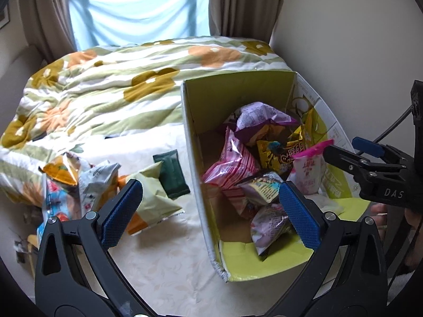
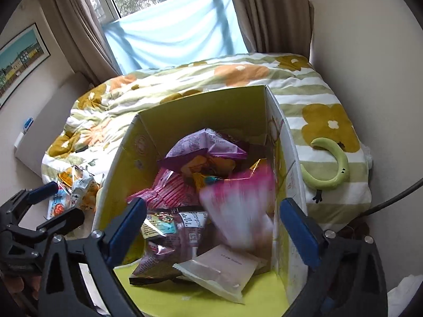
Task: Organize snacks
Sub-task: 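Move both tools back over the snack pile on the tray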
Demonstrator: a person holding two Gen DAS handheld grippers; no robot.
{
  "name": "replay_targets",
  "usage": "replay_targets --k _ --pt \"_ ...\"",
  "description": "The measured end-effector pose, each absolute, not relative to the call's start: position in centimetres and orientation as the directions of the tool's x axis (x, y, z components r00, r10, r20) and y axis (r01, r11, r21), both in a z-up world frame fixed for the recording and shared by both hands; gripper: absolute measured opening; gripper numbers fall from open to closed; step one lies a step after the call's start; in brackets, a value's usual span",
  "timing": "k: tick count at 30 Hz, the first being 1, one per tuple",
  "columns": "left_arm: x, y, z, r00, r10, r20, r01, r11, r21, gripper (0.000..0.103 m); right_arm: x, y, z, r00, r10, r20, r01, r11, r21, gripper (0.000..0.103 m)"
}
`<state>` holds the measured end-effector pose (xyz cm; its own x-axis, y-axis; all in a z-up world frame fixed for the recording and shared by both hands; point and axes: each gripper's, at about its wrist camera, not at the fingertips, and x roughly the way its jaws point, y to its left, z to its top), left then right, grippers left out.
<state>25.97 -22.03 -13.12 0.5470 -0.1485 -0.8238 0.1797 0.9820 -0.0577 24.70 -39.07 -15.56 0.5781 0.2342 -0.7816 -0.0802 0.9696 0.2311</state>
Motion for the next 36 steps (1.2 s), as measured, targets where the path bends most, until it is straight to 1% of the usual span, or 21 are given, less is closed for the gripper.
replay_targets --k 3,7,13,18,26,31,36 --pt "25.3 -21.5 -13.4 0.539 -0.163 -0.827 0.175 0.981 -0.079 0.102 23.6 -38.9 -15.4 0.607 0.232 -0.760 -0.098 0.971 0.218 0.100" --pt "24.3 -21.1 -12.8 0.550 -0.174 -0.817 0.178 0.980 -0.089 0.102 22.8 -38.7 -14.6 0.612 0.241 -0.753 -0.113 0.969 0.218 0.100" --pt "22.3 -19.9 -10.7 0.584 -0.171 -0.793 0.169 0.982 -0.087 0.102 22.1 -38.0 -12.8 0.609 0.240 -0.756 -0.141 0.971 0.195 0.100" --pt "20.9 -17.4 -8.6 0.617 -0.147 -0.773 0.123 0.988 -0.090 0.102 21.0 -36.6 -10.9 0.641 0.256 -0.723 -0.168 0.967 0.193 0.100" --pt "17.6 -9.9 -6.7 0.659 -0.113 -0.743 0.069 0.994 -0.090 0.102 19.1 -31.2 -8.1 0.682 0.275 -0.678 -0.214 0.961 0.174 0.101" --pt "16.2 -4.2 -6.8 0.646 -0.101 -0.756 0.058 0.995 -0.083 0.102 18.5 -25.9 -7.7 0.675 0.299 -0.675 -0.232 0.954 0.192 0.100" --pt "15.5 1.4 -7.6 0.619 -0.118 -0.777 0.077 0.993 -0.090 0.102 18.2 -20.7 -8.1 0.661 0.321 -0.678 -0.237 0.947 0.217 0.100"
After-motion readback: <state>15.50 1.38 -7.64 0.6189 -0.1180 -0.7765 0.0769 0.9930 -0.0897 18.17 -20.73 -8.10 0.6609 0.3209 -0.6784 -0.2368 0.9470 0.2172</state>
